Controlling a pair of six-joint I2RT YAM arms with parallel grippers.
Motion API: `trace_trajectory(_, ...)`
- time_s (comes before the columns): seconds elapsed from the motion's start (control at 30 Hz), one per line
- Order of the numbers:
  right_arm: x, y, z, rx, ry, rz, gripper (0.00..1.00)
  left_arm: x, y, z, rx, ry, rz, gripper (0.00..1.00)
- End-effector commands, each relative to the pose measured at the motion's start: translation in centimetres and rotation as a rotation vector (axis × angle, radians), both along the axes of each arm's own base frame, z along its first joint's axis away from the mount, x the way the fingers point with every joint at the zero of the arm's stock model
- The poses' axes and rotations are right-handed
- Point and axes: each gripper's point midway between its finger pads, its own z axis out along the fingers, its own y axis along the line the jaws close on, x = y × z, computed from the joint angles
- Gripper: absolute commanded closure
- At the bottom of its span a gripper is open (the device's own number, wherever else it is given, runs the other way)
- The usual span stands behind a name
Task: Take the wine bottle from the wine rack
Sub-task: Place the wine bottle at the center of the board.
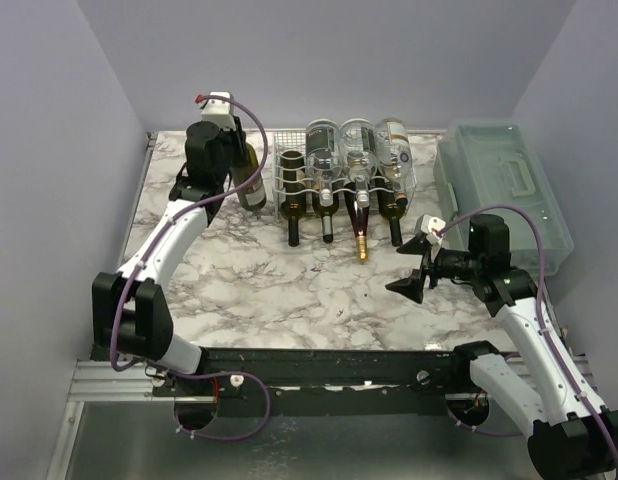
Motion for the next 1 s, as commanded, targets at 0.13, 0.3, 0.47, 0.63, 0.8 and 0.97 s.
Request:
trace_trajectory(0.13,0.3,-0.4,-0.8,-0.027,0.007,-0.010,0.01,6.7,1.0,7.4,0.014,-0.263,0.067,1.00)
trace_trajectory(0.3,0.2,-0.3,-1.2,-0.032,0.023,-0.004,0.01,9.5,1.2,7.4,0.007,-0.283,0.076,1.00)
trace_trajectory(0.47,0.2,-0.3,-1.4,-0.034,0.036,0.000,0.00,11.8,1.1,6.6,0.014,-0.287,0.068,1.00)
trace_trajectory(0.63,0.4,-0.4,-1.6,-0.040,0.041,-0.002,0.00,13.5,1.2,6.0,0.011,-0.287,0.063,1.00)
trace_trajectory(0.8,0.5,-0.4,-1.9,-0.046,0.051,-0.003,0.01,15.0,1.2,5.2,0.012,-0.284,0.065,1.00)
trace_trajectory(0.97,0.6,-0.4,-2.1,-0.053,0.057,-0.004,0.01,16.3,1.3,4.5,0.017,-0.281,0.079,1.00)
